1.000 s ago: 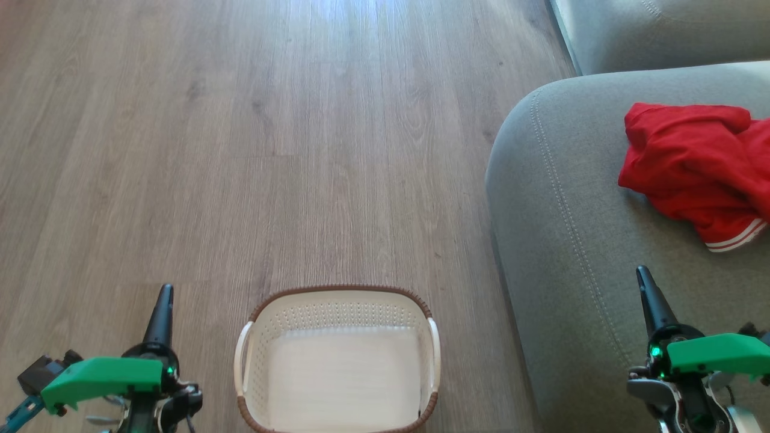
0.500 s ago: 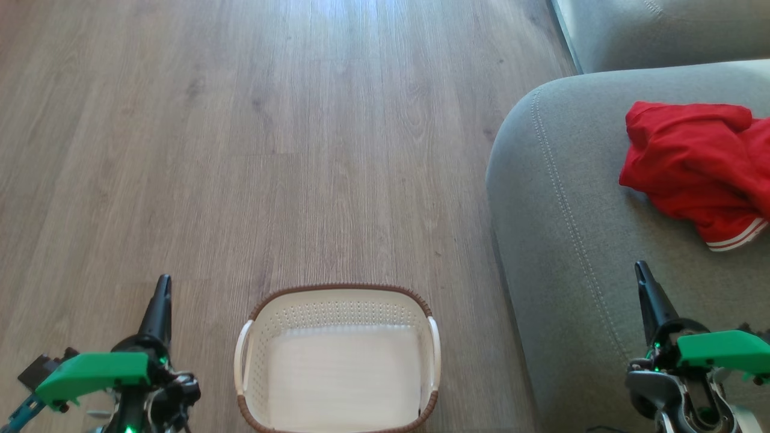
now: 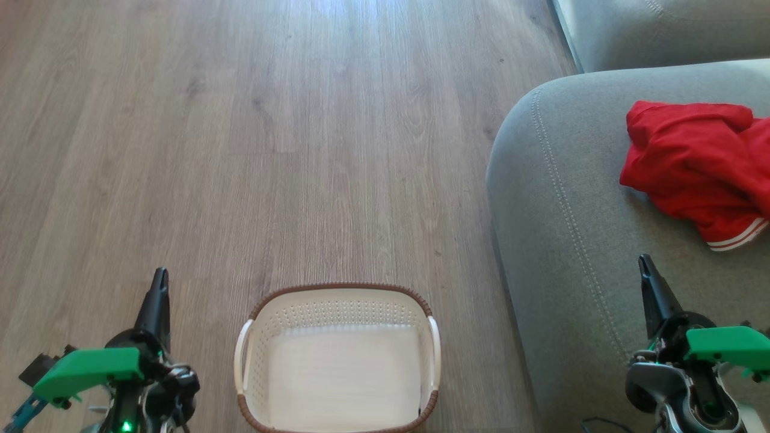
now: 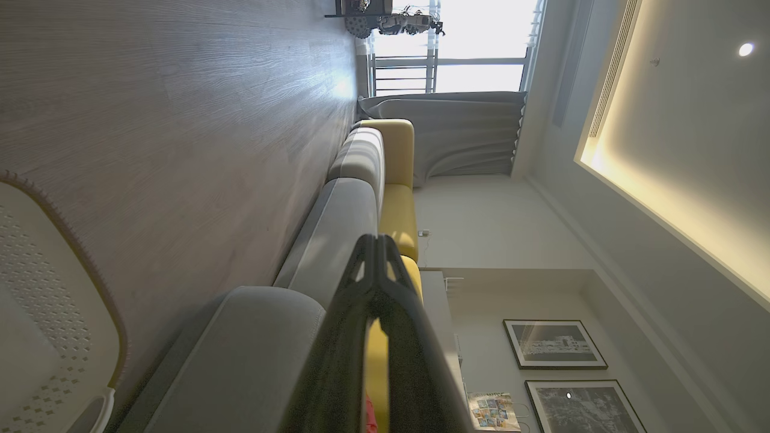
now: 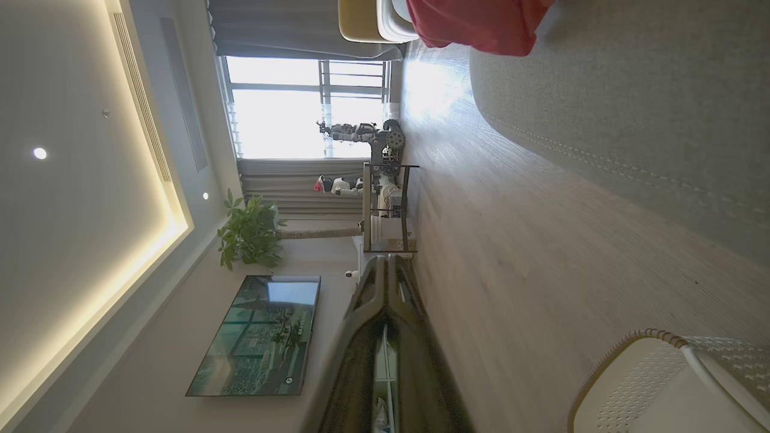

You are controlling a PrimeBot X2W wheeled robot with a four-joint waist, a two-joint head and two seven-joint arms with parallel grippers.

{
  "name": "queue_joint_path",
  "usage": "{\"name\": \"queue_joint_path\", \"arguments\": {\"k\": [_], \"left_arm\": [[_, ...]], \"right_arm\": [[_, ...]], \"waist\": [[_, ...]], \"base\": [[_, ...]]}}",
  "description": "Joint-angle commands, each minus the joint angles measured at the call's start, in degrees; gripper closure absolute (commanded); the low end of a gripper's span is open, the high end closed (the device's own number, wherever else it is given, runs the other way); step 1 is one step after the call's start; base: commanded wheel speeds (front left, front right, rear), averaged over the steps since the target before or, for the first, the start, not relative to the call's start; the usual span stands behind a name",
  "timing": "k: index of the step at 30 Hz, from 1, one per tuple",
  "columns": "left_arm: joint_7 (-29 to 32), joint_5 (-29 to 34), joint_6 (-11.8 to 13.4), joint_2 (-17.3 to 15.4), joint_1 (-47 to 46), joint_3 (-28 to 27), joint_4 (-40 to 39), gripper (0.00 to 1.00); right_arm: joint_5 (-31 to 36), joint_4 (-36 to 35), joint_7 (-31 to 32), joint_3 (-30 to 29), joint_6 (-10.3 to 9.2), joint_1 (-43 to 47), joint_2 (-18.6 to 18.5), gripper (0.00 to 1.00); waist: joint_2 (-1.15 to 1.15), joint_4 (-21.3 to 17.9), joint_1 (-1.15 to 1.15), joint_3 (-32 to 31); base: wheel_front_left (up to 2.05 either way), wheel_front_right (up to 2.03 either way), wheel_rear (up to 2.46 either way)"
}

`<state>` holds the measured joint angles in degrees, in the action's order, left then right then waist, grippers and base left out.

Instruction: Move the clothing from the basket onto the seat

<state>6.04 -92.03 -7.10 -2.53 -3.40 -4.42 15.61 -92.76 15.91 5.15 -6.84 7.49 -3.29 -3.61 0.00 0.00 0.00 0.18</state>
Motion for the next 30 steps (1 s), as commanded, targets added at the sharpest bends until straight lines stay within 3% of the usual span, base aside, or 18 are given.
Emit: {"name": "queue_joint_path", "arguments": {"k": [1,30], "left_arm": [[0.5,-0.1,-0.4,-0.3,-2.8,-2.1,-1.5,1.00],[0.5,-0.1,-0.4,-0.3,-2.8,-2.1,-1.5,1.00]], "right_arm": [[-0.1,-1.9,0.7,1.1,0.00,-2.8,0.1,1.00],[0.2,-1.9,0.9,0.8,0.00,-2.8,0.3,1.00]], "waist": [[0.00,0.0,0.00,0.0],[0.00,0.0,0.00,0.0]], "base": [[0.00,0.00,0.00],[0.00,0.00,0.00]]}}
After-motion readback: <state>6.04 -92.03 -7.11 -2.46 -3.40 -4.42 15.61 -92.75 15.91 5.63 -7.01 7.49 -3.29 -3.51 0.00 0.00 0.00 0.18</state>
